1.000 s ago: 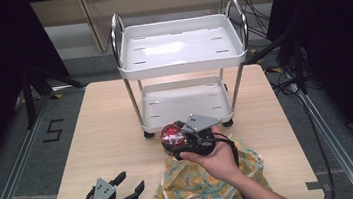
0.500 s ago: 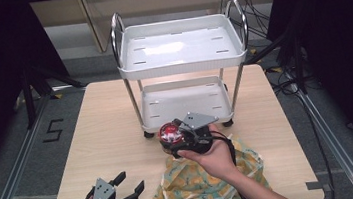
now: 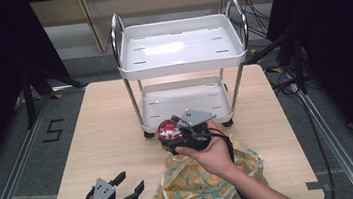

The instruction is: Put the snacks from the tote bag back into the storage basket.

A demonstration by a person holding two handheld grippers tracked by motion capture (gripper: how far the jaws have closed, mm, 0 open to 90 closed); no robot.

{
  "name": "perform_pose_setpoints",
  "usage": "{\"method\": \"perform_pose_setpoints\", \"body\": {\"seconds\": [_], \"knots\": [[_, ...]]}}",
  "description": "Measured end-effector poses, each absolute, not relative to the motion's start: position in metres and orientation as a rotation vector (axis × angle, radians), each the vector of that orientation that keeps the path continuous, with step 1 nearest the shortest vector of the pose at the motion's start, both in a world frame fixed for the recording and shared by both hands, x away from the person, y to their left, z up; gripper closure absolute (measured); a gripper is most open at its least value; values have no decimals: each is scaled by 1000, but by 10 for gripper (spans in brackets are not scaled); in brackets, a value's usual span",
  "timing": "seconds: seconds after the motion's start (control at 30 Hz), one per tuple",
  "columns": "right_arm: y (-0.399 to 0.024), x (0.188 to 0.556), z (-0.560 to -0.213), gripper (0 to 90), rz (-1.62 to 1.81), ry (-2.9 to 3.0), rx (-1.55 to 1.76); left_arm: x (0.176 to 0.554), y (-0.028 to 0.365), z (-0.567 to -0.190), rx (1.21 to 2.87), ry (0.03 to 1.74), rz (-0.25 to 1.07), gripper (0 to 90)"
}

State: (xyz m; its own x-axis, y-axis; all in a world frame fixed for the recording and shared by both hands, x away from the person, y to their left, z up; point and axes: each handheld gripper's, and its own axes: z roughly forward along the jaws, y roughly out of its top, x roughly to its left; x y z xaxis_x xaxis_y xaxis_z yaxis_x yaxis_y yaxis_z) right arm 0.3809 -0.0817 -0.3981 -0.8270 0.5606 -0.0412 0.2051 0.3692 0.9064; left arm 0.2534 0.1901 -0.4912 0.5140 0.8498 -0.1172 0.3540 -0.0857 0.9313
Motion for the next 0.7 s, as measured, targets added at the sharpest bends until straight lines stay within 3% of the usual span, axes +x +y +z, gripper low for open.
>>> {"method": "perform_pose_setpoints", "body": {"seconds": [0.7], "knots": [[-72,388,-395,269,1424,2285,647,254,191,-491,1650,1021,552,282]]}}
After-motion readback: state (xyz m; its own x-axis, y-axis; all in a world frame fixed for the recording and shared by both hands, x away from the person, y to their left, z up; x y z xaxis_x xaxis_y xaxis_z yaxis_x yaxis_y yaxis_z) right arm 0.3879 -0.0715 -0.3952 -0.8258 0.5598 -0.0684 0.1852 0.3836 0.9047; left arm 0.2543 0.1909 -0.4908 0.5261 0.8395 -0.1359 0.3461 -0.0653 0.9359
